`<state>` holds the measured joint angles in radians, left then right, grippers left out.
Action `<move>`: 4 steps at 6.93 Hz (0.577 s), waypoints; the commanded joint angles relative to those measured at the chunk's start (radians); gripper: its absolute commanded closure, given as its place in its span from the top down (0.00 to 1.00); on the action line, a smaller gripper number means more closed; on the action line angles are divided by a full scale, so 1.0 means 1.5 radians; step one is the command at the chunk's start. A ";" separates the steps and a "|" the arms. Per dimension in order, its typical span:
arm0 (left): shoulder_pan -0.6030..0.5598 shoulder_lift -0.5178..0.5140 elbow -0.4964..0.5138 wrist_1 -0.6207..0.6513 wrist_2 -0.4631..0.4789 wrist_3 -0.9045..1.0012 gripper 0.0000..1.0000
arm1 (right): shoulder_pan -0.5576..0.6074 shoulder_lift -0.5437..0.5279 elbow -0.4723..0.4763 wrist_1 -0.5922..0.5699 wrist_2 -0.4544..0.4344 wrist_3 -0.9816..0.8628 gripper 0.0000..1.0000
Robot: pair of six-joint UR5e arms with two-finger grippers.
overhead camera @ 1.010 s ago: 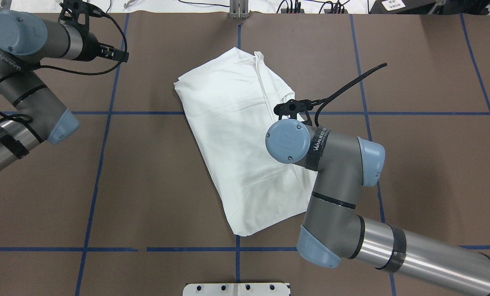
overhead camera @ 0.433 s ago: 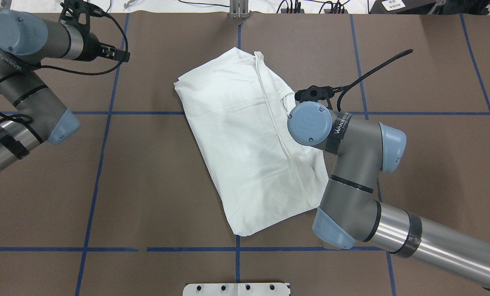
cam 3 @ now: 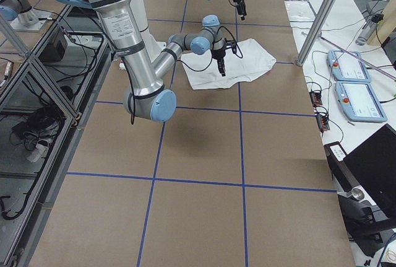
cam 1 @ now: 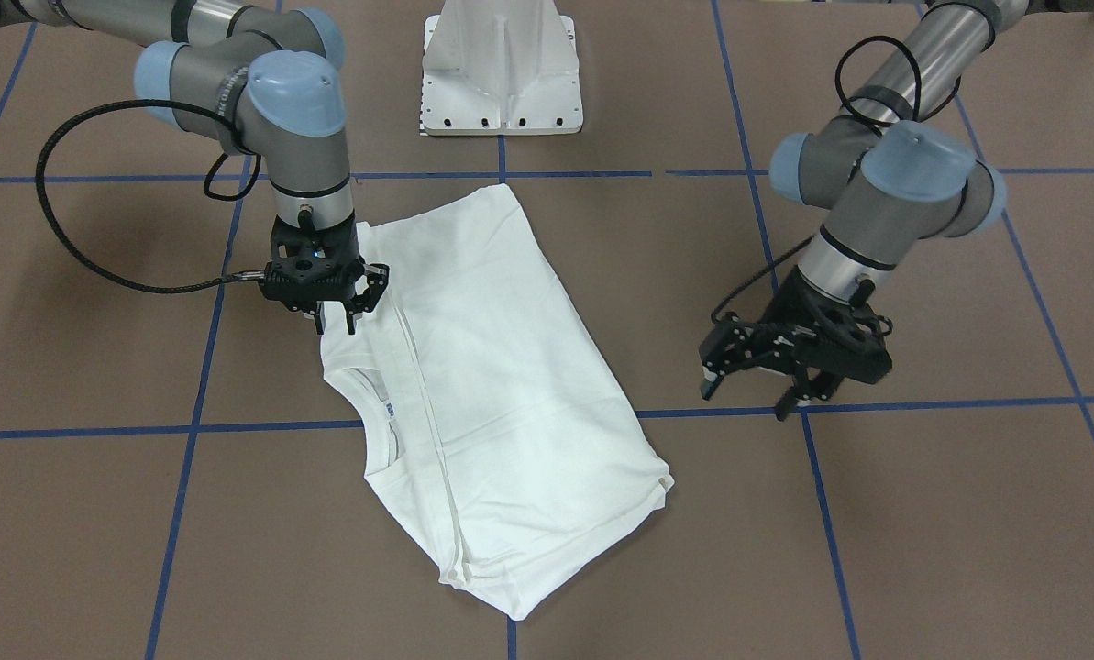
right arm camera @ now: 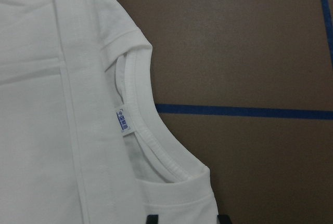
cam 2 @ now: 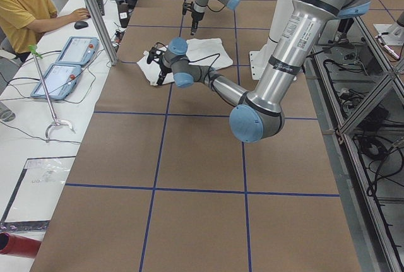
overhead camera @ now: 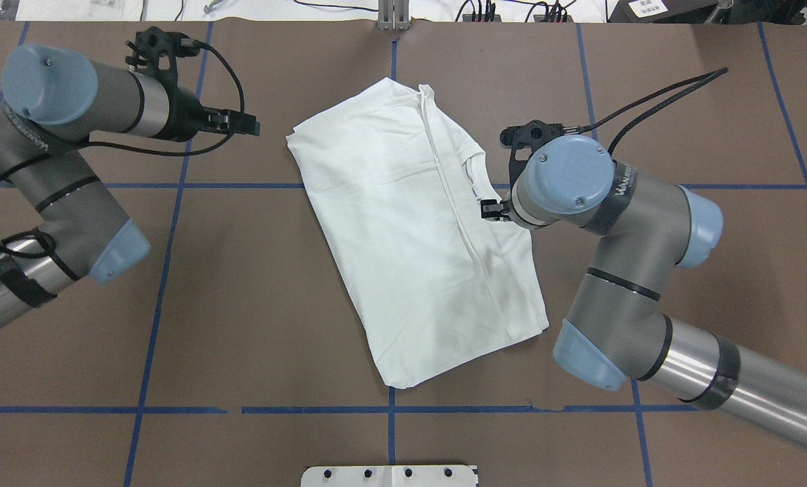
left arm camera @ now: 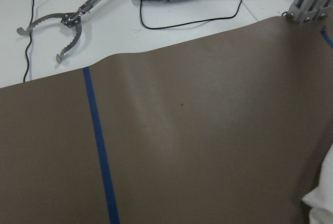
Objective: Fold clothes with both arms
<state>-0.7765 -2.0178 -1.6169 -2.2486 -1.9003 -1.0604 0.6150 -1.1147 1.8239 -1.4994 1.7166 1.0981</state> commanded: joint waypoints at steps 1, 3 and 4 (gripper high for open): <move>0.183 0.015 -0.141 0.125 0.096 -0.177 1.00 | 0.037 -0.070 0.052 0.094 0.065 -0.011 1.00; 0.305 0.010 -0.131 0.127 0.164 -0.262 1.00 | 0.044 -0.072 0.052 0.099 0.063 -0.011 1.00; 0.333 0.006 -0.123 0.127 0.170 -0.286 1.00 | 0.044 -0.072 0.052 0.099 0.061 -0.011 1.00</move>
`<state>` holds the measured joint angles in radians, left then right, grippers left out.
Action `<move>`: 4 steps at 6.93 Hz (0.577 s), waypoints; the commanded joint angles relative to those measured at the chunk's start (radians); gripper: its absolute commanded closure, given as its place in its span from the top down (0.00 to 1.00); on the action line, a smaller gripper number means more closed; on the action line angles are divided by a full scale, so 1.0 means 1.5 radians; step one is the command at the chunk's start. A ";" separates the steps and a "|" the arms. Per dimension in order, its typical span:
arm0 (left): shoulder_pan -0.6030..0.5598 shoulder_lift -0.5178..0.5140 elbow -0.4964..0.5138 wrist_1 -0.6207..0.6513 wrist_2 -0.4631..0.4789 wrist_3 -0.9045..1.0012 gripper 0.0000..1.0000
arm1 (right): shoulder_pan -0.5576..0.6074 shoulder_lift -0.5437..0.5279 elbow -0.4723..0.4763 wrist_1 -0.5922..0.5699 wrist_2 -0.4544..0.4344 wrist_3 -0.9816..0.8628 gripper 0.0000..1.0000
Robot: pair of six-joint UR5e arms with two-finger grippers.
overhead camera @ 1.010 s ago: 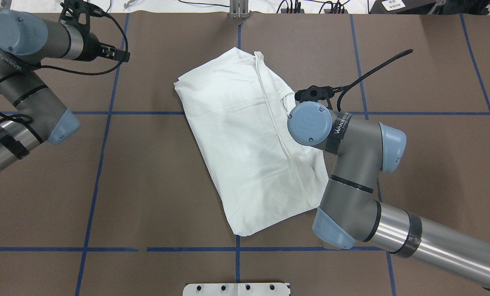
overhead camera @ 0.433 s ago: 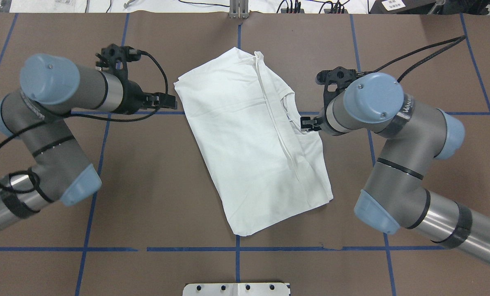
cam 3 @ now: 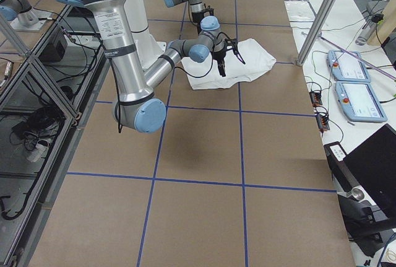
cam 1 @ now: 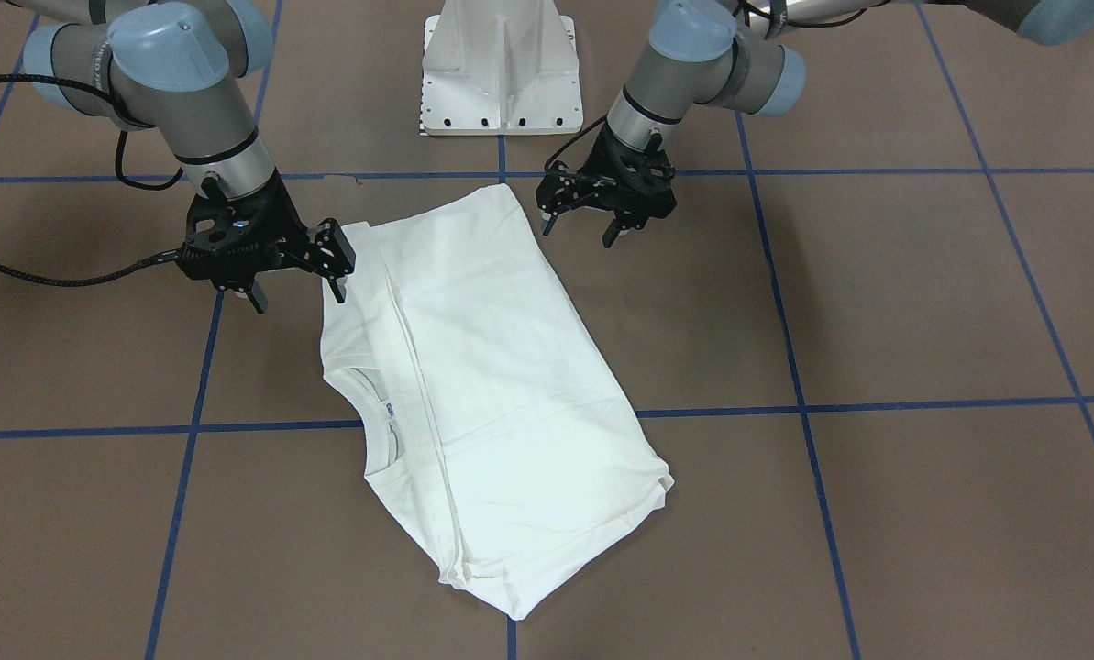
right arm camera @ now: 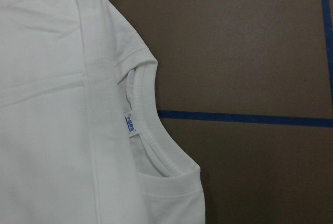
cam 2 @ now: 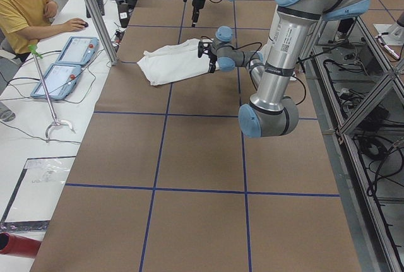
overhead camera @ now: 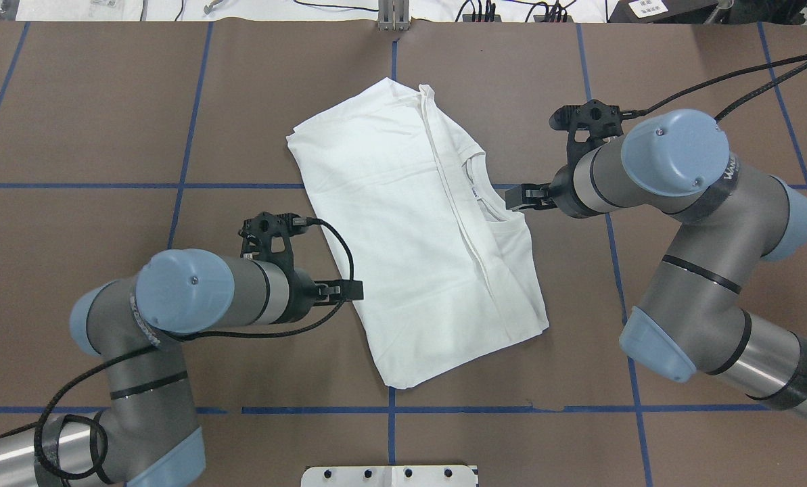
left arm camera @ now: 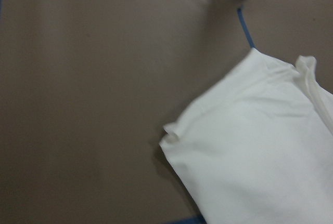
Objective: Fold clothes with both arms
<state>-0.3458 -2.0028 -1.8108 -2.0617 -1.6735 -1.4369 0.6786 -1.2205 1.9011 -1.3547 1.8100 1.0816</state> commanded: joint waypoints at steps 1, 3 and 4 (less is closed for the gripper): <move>0.052 -0.026 0.022 0.002 0.018 -0.055 0.97 | 0.002 -0.001 0.001 0.002 -0.001 0.001 1.00; 0.057 -0.054 0.059 -0.001 0.018 -0.095 0.84 | 0.002 0.000 0.001 0.002 -0.002 0.002 1.00; 0.058 -0.060 0.066 -0.002 0.018 -0.113 0.78 | 0.002 -0.001 0.000 0.002 -0.003 0.002 1.00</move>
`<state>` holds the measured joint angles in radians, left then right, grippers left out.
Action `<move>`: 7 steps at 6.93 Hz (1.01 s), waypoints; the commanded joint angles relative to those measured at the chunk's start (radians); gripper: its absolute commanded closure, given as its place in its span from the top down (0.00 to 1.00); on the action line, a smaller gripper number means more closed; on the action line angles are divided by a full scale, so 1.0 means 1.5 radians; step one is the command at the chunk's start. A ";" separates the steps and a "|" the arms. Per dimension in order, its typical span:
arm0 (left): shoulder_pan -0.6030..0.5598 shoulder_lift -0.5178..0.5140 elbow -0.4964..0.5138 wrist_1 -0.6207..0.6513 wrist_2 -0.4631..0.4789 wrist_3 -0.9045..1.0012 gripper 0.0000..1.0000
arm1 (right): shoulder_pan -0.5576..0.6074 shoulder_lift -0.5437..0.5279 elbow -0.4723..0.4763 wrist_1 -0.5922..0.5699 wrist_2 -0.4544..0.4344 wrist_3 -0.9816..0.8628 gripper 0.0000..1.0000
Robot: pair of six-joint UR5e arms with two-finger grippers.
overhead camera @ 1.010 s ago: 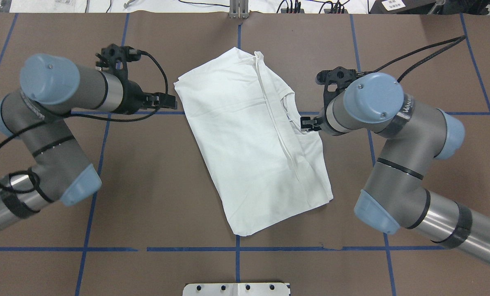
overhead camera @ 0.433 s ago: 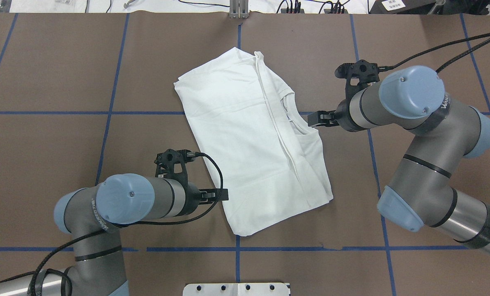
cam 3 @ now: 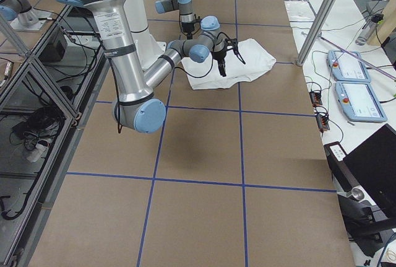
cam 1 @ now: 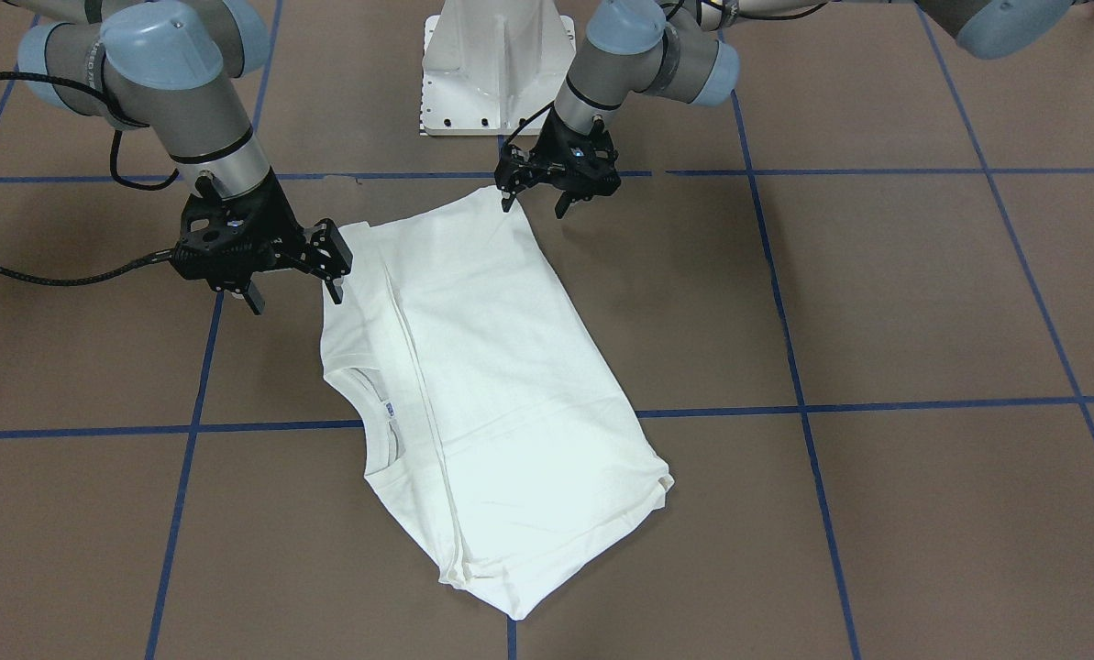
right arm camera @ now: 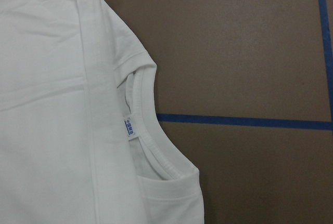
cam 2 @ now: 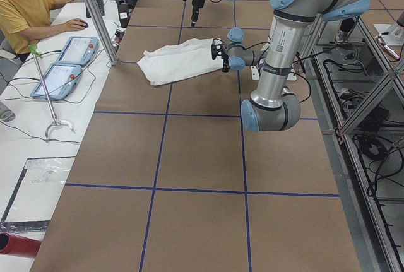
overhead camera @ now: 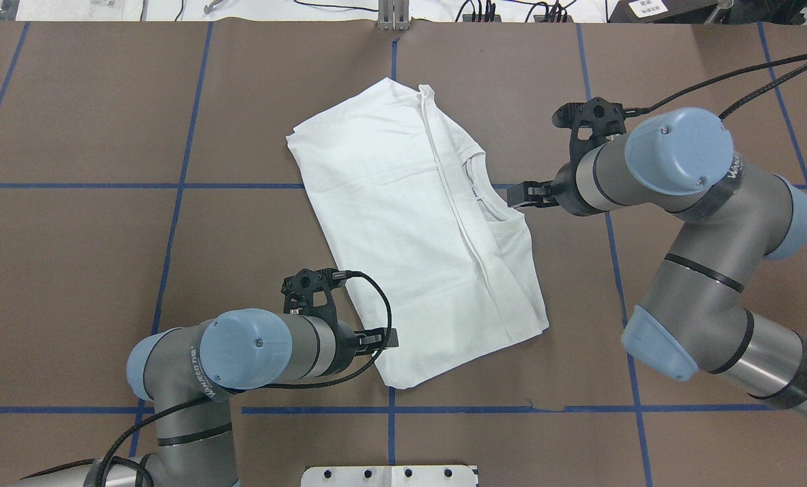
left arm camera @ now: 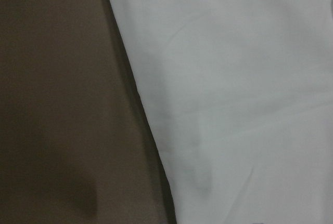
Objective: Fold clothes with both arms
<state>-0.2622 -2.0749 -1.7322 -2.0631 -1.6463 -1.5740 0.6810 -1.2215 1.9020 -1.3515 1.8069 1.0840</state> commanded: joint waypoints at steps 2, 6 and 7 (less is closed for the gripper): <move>0.007 -0.022 0.018 -0.002 -0.001 -0.046 0.76 | 0.000 -0.002 -0.002 -0.001 -0.001 0.002 1.00; 0.031 -0.036 0.022 -0.002 0.000 -0.083 0.42 | 0.000 -0.004 -0.002 -0.001 -0.002 0.004 1.00; 0.031 -0.040 0.022 -0.001 0.000 -0.096 0.05 | 0.000 -0.005 -0.003 0.000 -0.002 0.004 1.00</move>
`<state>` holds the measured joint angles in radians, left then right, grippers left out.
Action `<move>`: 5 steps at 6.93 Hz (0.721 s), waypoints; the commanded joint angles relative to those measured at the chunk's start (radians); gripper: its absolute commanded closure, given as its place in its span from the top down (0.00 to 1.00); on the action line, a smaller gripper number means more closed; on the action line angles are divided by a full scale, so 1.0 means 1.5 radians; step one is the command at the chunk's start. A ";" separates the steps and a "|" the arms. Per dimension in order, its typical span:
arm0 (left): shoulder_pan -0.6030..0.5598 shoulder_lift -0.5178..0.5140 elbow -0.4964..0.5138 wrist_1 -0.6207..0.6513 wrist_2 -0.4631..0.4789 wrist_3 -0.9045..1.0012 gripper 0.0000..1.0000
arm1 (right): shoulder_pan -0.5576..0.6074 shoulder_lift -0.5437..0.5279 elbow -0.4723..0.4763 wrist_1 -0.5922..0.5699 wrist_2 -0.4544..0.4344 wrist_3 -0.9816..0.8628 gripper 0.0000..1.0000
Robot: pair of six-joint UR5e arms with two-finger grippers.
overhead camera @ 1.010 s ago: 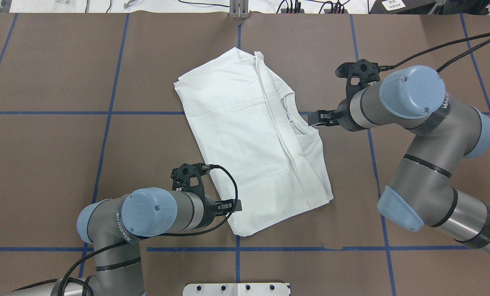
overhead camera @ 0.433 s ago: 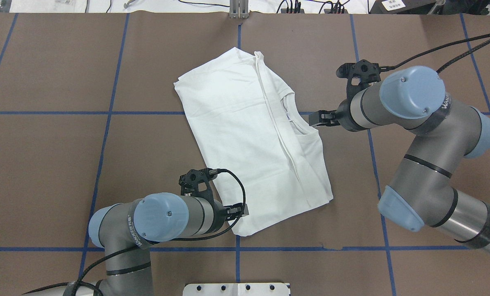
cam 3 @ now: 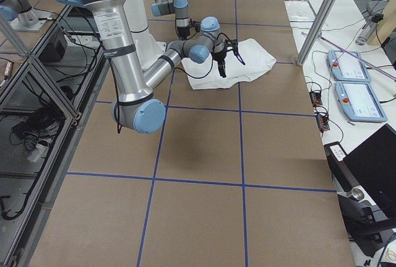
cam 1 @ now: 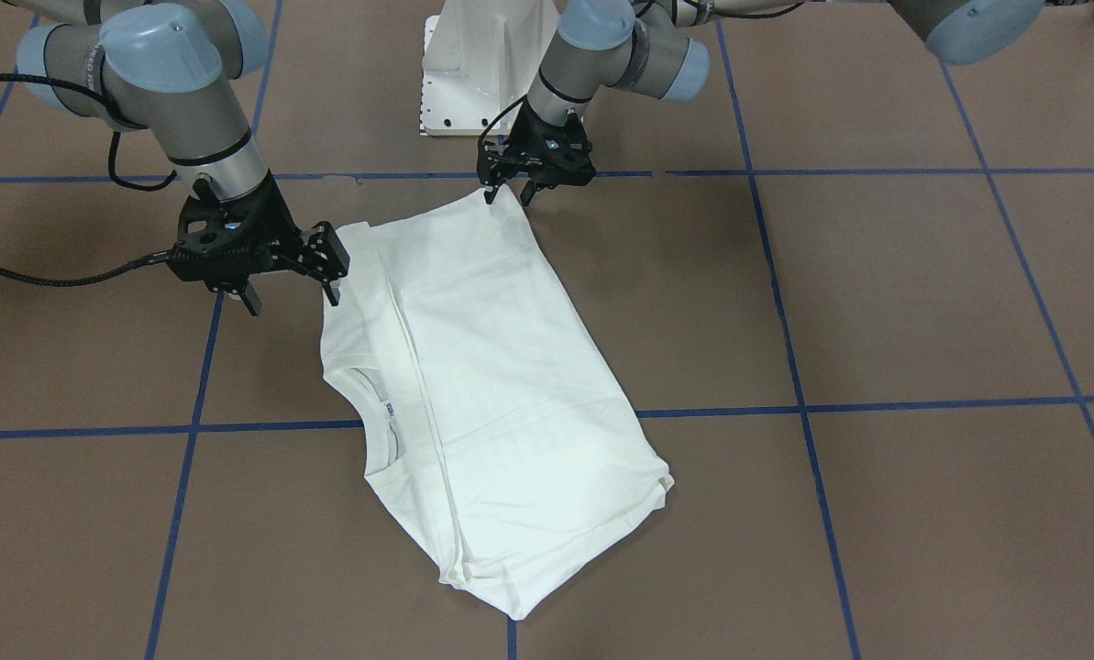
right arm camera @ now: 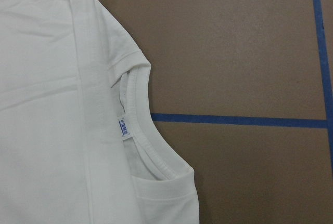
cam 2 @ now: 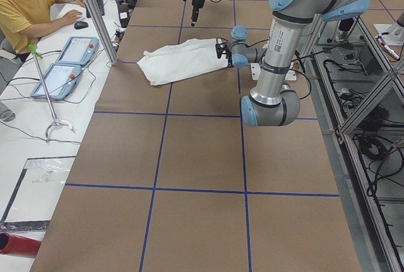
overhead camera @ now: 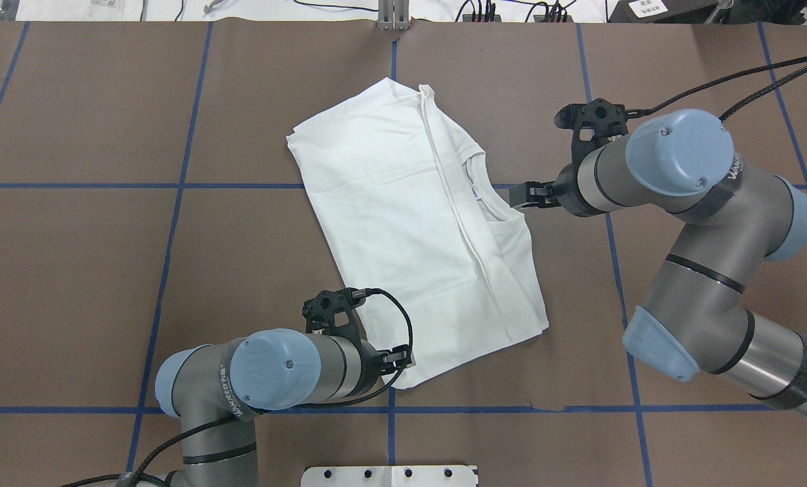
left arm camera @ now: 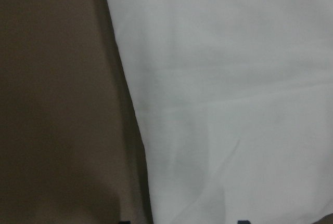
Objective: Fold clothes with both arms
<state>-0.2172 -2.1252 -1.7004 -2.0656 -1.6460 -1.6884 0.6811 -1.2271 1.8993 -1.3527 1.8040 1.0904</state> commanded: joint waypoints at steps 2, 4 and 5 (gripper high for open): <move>0.001 -0.001 0.000 0.002 0.008 -0.017 0.00 | -0.002 -0.004 -0.005 0.001 -0.001 0.006 1.00; -0.009 0.017 -0.030 0.005 0.009 0.021 0.00 | -0.019 -0.023 0.001 0.002 -0.019 0.062 1.00; -0.014 0.062 -0.091 0.006 0.006 0.072 0.00 | -0.062 -0.022 0.007 0.003 -0.076 0.153 1.00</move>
<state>-0.2283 -2.0886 -1.7575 -2.0591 -1.6332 -1.6507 0.6429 -1.2540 1.9012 -1.3500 1.7584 1.1950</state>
